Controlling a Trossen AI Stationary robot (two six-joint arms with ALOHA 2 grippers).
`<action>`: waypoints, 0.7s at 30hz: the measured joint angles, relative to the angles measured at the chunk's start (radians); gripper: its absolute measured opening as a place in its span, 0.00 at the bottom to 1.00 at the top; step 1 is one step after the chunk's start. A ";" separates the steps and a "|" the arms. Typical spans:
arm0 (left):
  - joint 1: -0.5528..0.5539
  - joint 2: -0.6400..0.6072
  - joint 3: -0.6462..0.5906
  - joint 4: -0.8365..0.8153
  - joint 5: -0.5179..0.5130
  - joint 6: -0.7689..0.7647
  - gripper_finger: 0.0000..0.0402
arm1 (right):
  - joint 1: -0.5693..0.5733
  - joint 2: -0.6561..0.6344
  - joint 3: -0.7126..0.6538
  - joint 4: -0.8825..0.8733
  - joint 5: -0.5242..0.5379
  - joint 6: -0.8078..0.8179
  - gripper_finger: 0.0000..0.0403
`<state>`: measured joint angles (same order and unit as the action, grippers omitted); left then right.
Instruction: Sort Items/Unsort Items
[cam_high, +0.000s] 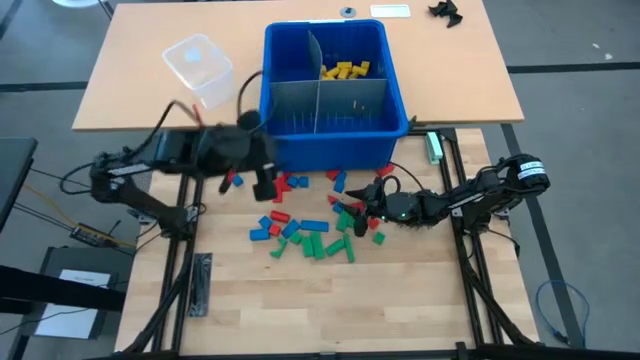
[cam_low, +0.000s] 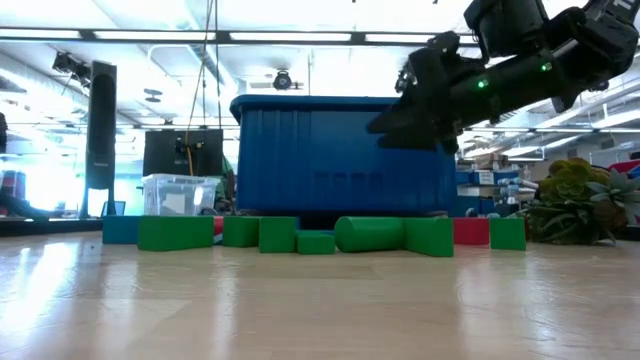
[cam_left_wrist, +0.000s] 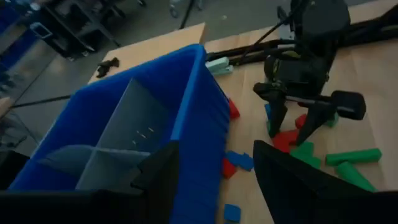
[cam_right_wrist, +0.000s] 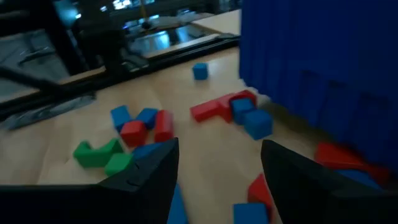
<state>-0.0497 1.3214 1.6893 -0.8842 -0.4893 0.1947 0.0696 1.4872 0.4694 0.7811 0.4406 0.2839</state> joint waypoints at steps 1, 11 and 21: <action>-0.021 -0.042 -0.083 0.053 -0.017 -0.027 0.53 | 0.000 0.000 0.000 0.000 -0.014 -0.005 0.57; -0.128 -0.196 -0.632 0.335 -0.007 -0.330 0.53 | -0.001 0.000 0.000 0.003 -0.041 -0.020 0.57; -0.128 -0.025 -0.745 0.379 0.042 -0.435 0.53 | -0.001 0.000 0.000 -0.043 -0.037 0.005 0.57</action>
<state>-0.1776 1.2963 0.9447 -0.5047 -0.4470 -0.2405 0.0689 1.4872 0.4694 0.7382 0.4038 0.2886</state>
